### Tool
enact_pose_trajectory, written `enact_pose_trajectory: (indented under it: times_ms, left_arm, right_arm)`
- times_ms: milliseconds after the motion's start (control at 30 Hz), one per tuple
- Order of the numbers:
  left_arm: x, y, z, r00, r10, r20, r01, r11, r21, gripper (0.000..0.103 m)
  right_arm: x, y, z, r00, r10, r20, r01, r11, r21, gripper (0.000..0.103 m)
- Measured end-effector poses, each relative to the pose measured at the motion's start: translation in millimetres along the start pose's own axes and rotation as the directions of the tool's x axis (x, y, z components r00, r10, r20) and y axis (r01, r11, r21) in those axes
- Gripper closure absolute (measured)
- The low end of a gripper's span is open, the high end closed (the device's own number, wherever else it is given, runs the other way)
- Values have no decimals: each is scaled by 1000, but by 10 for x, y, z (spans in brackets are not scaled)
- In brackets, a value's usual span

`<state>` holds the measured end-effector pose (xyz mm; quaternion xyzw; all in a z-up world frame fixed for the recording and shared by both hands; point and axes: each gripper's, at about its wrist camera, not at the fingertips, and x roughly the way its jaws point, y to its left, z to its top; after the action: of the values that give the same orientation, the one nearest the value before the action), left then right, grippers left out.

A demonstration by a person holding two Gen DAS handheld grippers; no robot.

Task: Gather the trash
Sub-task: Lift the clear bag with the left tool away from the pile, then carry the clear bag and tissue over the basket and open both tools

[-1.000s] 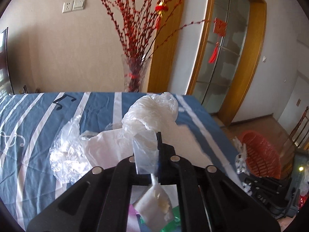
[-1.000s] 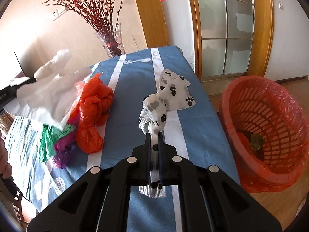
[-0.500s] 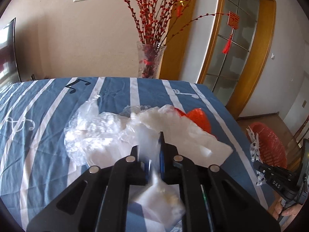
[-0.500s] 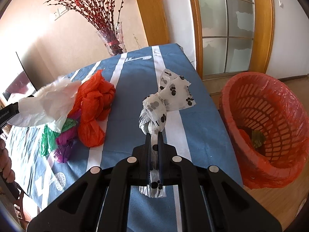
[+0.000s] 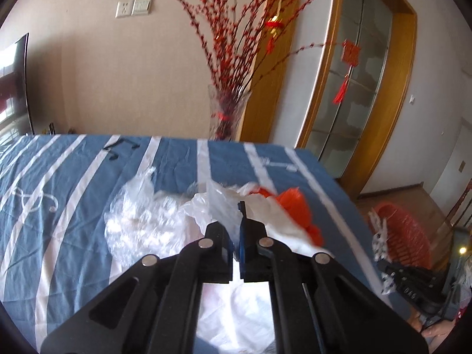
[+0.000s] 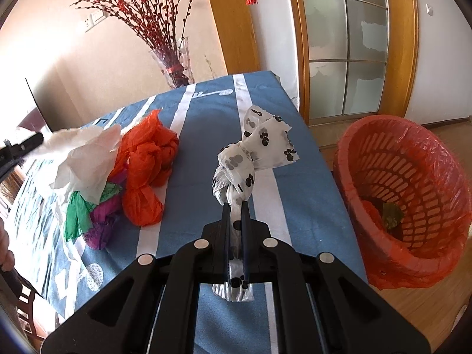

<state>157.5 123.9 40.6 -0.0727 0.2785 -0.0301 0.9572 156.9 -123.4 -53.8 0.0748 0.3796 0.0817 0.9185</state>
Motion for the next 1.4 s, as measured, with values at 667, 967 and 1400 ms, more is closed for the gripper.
enact_pose_trajectory:
  times_ms: [667,967,1400]
  left_arm:
    - [-28,-1580,71,946,-320,45,315,945,89,99]
    - [374,-2298,-151,908,-417,-36,418,902,111,99]
    - [879,-2954,-402,865,-488,-119,500,857,122,99]
  right_arm:
    - [-586,-652,2,988,-109,110,99,991,93,96]
    - [-755,-1215,-81,976,-185,117,159,966,203,96]
    - [-735,-1813,-62,966,-234,110,189,928,321,96]
